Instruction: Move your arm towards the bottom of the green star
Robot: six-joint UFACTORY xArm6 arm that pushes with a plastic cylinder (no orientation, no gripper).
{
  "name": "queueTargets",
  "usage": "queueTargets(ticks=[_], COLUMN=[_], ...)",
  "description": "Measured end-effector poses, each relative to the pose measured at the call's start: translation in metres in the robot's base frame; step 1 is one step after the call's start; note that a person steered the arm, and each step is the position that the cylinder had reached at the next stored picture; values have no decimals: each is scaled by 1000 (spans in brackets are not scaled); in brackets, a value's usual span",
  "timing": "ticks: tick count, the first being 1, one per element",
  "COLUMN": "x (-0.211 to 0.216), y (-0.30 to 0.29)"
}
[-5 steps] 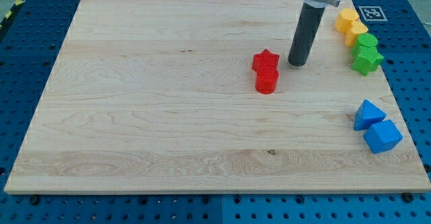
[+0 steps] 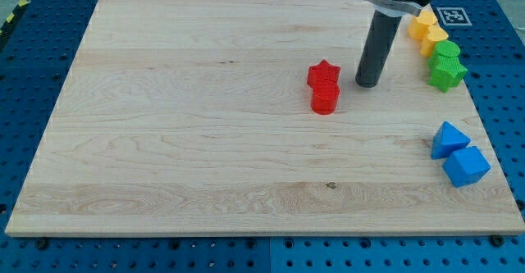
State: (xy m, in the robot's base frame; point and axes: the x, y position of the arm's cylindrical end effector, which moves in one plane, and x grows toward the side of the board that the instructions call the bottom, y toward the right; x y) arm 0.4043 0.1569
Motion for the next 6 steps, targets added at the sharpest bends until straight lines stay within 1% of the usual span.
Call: queueTargets(ticks=[1, 3, 6], x=[2, 25, 37], y=[26, 50, 115])
